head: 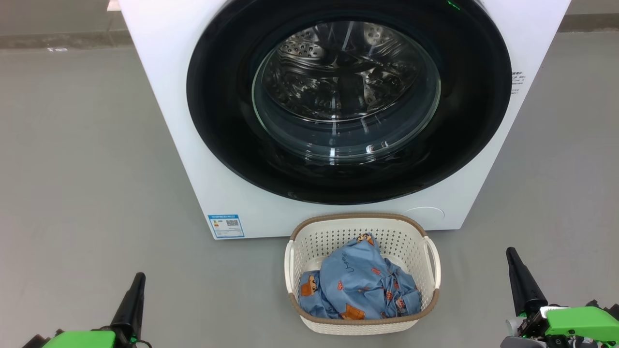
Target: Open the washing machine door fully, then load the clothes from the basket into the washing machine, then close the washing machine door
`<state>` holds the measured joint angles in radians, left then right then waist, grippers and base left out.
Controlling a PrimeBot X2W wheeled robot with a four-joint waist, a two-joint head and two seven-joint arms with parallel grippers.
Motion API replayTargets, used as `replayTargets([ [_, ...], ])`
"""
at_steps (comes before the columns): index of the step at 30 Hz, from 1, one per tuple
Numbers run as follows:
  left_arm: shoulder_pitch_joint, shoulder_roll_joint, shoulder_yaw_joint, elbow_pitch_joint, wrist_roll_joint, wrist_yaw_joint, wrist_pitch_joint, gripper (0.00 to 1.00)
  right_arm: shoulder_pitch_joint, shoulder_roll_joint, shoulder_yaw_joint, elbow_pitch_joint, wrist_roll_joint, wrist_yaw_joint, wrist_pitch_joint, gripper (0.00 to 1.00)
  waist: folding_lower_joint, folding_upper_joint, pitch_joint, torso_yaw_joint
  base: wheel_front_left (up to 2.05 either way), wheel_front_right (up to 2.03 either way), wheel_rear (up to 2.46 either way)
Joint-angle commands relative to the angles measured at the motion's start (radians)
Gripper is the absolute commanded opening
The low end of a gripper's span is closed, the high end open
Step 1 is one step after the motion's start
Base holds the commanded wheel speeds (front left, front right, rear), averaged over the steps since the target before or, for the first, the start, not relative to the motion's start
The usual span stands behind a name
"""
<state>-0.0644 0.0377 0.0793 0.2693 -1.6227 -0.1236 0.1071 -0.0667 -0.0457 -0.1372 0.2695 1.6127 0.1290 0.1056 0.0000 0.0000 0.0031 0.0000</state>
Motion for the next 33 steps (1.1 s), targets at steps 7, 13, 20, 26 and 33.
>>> replayTargets([
  [7,0.015,-0.008,-0.004,0.028,-0.002,0.002,-0.001,1.0,0.015,0.006,0.0,0.03,0.0,0.0,-0.002,1.0,0.0,0.0,0.0,0.0,0.0,0.0,0.0],
  [13,0.032,-0.017,-0.012,0.038,-0.001,0.002,-0.013,1.0,0.033,0.012,0.005,0.04,0.001,0.0,-0.015,1.0,0.0011,0.0,0.001,0.001,0.0,0.0,0.0],
  [20,0.039,-0.016,-0.024,0.025,0.002,0.002,-0.034,1.0,0.043,0.011,0.01,0.021,-0.009,0.0,-0.035,1.0,0.0002,0.0,-0.002,0.005,0.0,0.0,0.0],
  [26,0.042,-0.014,-0.034,0.016,0.016,0.001,-0.052,1.0,0.049,0.01,0.012,0.004,-0.034,0.0,-0.053,1.0,0.0,0.0,-0.003,0.008,0.0,0.0,0.0],
  [33,0.046,-0.012,-0.034,0.015,0.056,0.001,-0.07,1.0,0.054,0.009,0.017,-0.012,-0.096,0.0,-0.07,1.0,0.0,0.0,-0.004,0.01,0.0,0.0,0.0],
])
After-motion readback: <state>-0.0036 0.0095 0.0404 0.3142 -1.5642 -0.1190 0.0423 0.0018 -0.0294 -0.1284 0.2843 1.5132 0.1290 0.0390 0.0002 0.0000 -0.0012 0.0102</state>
